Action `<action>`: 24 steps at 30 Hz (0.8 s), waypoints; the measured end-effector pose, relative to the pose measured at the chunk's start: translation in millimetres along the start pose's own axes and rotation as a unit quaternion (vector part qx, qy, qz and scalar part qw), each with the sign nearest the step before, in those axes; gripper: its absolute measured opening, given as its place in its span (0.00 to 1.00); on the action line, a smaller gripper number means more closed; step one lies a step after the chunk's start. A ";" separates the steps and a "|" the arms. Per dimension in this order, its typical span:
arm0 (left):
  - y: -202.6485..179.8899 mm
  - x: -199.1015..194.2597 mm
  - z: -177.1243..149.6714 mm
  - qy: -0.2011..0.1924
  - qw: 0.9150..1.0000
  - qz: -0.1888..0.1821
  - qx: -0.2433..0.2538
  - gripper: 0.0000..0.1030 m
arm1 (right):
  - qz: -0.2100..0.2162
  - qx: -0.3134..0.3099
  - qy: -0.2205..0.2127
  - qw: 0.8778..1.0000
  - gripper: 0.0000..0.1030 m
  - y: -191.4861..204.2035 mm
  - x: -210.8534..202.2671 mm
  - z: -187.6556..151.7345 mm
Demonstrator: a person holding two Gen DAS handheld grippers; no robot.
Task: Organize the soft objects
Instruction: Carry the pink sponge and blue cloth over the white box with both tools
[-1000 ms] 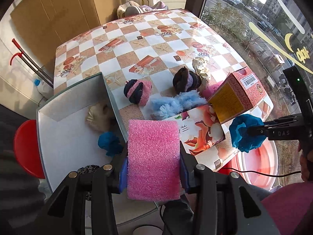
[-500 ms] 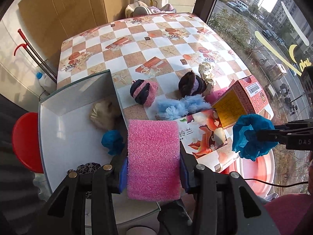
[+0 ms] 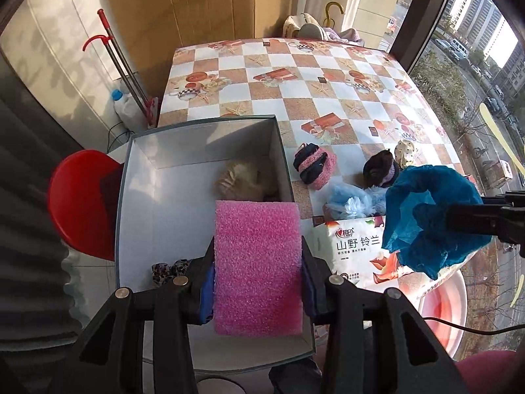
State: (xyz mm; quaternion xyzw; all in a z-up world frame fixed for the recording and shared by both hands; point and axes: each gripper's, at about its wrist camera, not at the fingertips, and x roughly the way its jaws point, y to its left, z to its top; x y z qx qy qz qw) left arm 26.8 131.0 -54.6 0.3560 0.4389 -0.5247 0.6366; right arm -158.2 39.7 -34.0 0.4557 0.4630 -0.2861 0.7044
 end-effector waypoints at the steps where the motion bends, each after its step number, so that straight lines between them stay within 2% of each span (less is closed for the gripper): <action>1: 6.6 0.5 -1.7 0.001 1.000 0.008 -0.012 0.45 | 0.004 -0.014 0.002 1.000 0.30 10.4 3.1 5.7; 6: 37.5 4.9 -12.8 0.012 0.997 0.037 -0.073 0.45 | 0.013 -0.080 0.014 0.997 0.30 57.4 21.3 26.7; 12: 60.2 9.6 -24.1 0.023 0.990 0.054 -0.125 0.45 | 0.017 -0.142 0.033 0.989 0.30 102.3 43.1 39.6; 24: 77.5 19.5 -31.2 0.040 0.983 0.063 -0.170 0.45 | 0.008 -0.187 0.063 0.980 0.30 134.7 68.9 54.0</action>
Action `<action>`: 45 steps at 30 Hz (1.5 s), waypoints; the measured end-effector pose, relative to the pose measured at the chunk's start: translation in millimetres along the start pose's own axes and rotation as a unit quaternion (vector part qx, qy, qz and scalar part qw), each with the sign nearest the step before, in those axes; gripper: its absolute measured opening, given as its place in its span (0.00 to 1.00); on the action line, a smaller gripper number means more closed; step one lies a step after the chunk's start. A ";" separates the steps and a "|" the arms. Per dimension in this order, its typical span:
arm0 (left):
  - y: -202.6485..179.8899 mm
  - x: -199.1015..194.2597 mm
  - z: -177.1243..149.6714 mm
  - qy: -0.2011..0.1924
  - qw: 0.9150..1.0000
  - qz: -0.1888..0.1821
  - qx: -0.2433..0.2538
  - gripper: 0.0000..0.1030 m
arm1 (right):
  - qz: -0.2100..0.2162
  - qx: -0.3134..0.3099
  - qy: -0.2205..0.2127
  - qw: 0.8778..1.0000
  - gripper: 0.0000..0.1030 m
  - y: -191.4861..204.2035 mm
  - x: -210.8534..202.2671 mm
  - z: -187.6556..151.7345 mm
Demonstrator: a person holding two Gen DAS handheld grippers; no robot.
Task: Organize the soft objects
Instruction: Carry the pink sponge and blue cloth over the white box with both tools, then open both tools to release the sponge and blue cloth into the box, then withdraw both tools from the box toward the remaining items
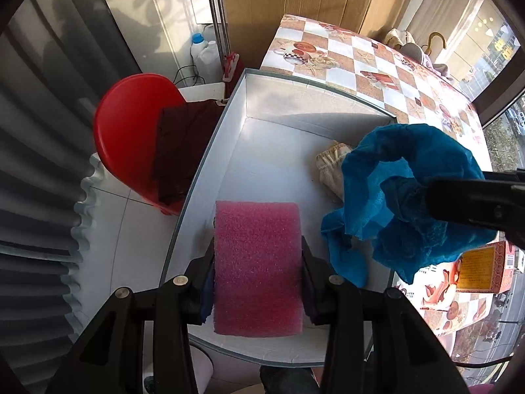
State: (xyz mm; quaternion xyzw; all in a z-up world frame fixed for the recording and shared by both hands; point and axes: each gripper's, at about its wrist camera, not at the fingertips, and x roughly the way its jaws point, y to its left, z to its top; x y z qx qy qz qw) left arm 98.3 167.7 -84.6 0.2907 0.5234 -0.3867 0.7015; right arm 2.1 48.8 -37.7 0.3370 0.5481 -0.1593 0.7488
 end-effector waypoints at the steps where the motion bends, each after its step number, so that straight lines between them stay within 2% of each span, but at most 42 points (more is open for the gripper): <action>1: 0.3 0.7 0.4 0.001 1.000 0.000 -0.001 0.45 | 0.000 -0.002 0.001 1.000 0.30 0.6 1.2 1.3; 24: 1.3 13.8 3.7 0.023 1.000 0.001 -0.008 0.45 | 0.000 -0.012 0.030 0.999 0.30 2.6 23.4 10.6; 26: 0.0 14.3 3.8 0.023 1.000 -0.003 -0.004 0.51 | -0.001 -0.011 0.030 0.999 0.30 1.9 24.0 11.2; 28: -2.4 13.7 3.0 0.022 1.000 -0.004 0.000 0.77 | -0.006 -0.010 0.032 0.999 0.30 0.9 25.0 11.5; 29: -3.6 12.4 2.6 0.019 1.000 -0.005 0.002 0.80 | -0.010 -0.009 0.032 0.999 0.30 0.2 25.1 11.7; 30: -4.7 11.0 2.4 0.015 1.000 -0.004 0.004 0.81 | -0.011 -0.007 0.033 0.999 0.35 -0.9 25.2 11.8; 31: -5.5 10.4 2.8 0.013 1.000 -0.002 0.005 0.83 | -0.012 -0.005 0.033 0.999 0.51 -2.6 25.0 11.8; 32: -5.4 10.4 3.4 0.011 1.000 -0.002 0.003 0.85 | -0.012 -0.003 0.030 0.999 0.59 -4.0 24.2 11.7; 34: -2.9 10.9 4.6 0.011 1.000 -0.007 -0.005 0.97 | -0.019 0.002 0.025 1.000 0.61 -7.0 21.9 11.4; 35: -1.7 11.1 4.8 0.010 1.000 -0.007 -0.009 1.00 | -0.019 0.005 0.025 1.000 0.62 -8.3 21.4 11.4; 36: -0.4 11.1 4.8 0.009 1.000 -0.007 -0.013 1.00 | -0.021 0.008 0.026 0.999 0.73 -9.7 21.2 11.4; 37: 0.5 11.7 5.1 0.010 1.000 -0.007 -0.014 1.00 | -0.027 0.011 0.026 0.999 0.91 -11.1 20.6 11.2; 38: 0.6 12.1 5.3 0.012 1.000 -0.009 -0.016 1.00 | -0.034 0.015 0.022 0.999 0.98 -12.6 19.6 11.1; 45: -2.6 10.6 5.7 0.015 1.000 -0.014 -0.018 1.00 | -0.052 0.028 0.024 0.998 0.99 -20.5 18.2 10.0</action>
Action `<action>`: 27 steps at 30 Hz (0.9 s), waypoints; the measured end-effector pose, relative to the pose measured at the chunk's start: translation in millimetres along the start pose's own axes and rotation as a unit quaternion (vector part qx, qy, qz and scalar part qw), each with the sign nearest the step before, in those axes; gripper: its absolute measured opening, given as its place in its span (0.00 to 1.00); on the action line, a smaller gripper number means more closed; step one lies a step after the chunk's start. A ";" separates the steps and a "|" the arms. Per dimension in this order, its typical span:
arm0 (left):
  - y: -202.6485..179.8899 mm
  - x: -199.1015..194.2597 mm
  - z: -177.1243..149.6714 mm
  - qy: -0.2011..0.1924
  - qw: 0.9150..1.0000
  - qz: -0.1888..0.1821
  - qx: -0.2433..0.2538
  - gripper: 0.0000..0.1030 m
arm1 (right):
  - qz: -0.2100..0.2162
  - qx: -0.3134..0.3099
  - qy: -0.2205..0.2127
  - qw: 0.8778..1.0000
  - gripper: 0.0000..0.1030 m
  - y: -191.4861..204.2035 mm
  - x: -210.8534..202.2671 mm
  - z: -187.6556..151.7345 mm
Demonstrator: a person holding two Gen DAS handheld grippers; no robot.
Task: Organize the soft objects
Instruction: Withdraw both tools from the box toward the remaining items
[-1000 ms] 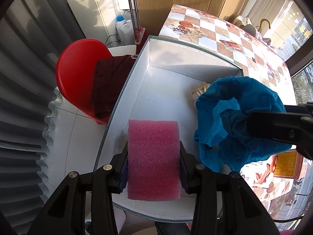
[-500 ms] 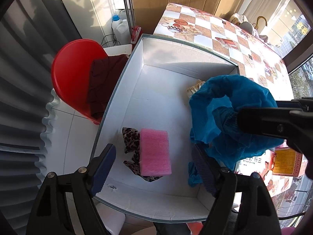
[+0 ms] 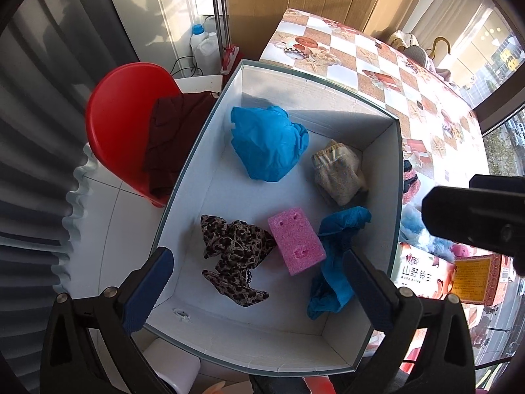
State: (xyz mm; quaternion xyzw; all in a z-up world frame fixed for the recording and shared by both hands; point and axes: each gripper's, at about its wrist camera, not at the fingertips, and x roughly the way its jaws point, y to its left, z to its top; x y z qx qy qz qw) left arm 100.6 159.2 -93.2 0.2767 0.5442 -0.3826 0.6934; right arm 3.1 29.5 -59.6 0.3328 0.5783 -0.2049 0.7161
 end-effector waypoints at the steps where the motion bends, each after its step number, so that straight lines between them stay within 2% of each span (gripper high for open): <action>1: -0.3 -0.4 -0.3 0.000 1.000 0.001 0.001 1.00 | 0.001 0.002 0.000 1.000 0.99 -1.1 0.1 -0.5; 20: -19.8 -5.7 -2.0 -0.002 1.000 0.009 0.025 1.00 | 0.014 0.028 -0.004 1.000 0.99 -19.7 -5.0 -10.6; 27: -39.5 -11.1 2.2 -0.003 0.999 -0.016 0.045 1.00 | 0.024 0.049 -0.010 0.998 0.99 -37.5 -14.8 -16.9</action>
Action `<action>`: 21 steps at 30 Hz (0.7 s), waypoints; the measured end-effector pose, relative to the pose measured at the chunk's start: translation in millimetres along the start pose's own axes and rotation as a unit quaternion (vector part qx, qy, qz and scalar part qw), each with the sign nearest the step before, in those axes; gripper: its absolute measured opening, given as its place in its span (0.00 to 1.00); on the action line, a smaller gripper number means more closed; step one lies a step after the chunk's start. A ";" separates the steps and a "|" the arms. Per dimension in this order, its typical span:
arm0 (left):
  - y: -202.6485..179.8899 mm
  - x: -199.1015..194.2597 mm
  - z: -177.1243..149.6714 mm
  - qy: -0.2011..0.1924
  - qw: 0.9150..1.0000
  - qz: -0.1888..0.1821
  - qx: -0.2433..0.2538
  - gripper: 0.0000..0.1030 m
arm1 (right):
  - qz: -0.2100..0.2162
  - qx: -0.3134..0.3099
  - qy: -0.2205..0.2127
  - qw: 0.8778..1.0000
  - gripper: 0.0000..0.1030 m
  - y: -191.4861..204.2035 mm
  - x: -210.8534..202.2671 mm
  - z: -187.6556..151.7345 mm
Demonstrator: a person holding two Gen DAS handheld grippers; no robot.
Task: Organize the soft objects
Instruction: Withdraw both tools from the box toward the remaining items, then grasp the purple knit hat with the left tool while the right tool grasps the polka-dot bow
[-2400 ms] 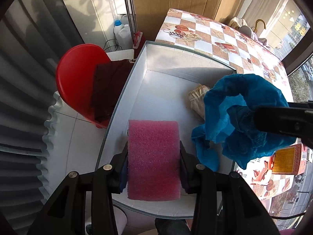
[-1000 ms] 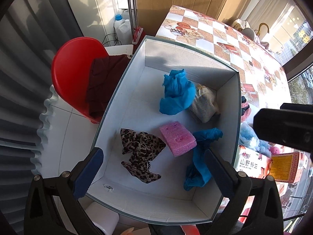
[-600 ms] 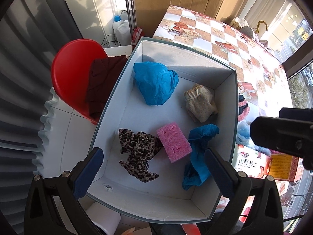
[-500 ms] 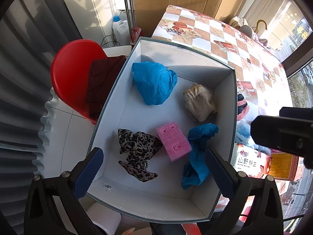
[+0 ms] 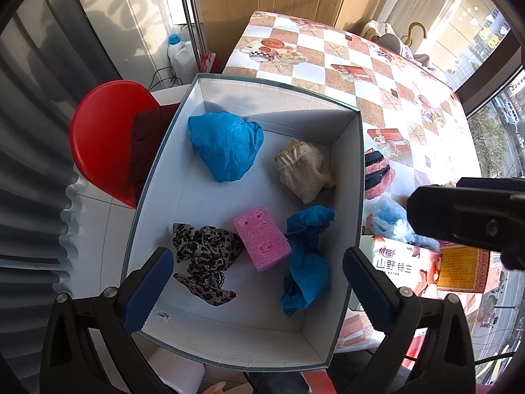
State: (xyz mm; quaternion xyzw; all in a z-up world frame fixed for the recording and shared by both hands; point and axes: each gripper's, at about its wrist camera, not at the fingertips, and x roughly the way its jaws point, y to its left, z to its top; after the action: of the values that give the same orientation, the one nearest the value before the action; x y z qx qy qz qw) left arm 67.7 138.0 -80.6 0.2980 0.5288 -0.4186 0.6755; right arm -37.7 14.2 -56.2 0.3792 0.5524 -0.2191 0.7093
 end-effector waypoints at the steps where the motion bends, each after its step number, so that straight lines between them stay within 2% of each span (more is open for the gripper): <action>1: -4.9 -1.0 2.5 0.000 1.000 -0.003 0.007 1.00 | 0.003 0.006 -0.001 1.000 0.99 -5.2 -3.7 -0.9; 5: -33.4 -6.3 16.6 -0.008 0.999 -0.016 0.047 1.00 | 0.007 0.039 -0.009 0.999 0.99 -37.6 -28.1 -7.2; 10: -86.3 -6.5 34.1 -0.010 0.992 -0.036 0.120 1.00 | 0.000 0.114 -0.019 0.993 0.99 -103.5 -65.3 -21.3; 16: -161.8 15.8 47.9 0.008 0.975 -0.046 0.216 1.00 | -0.023 0.214 -0.032 0.976 0.99 -192.2 -97.6 -47.3; 21: -216.4 50.5 55.1 0.039 0.957 -0.044 0.282 1.00 | -0.042 0.265 -0.010 0.963 0.99 -253.2 -86.8 -63.6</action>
State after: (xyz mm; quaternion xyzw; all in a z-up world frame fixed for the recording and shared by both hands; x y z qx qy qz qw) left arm -92.7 -23.3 -106.1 0.4690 0.4278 -0.5684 0.5234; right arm -287.2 -101.7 -55.1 0.5280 0.4831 -0.3912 0.5786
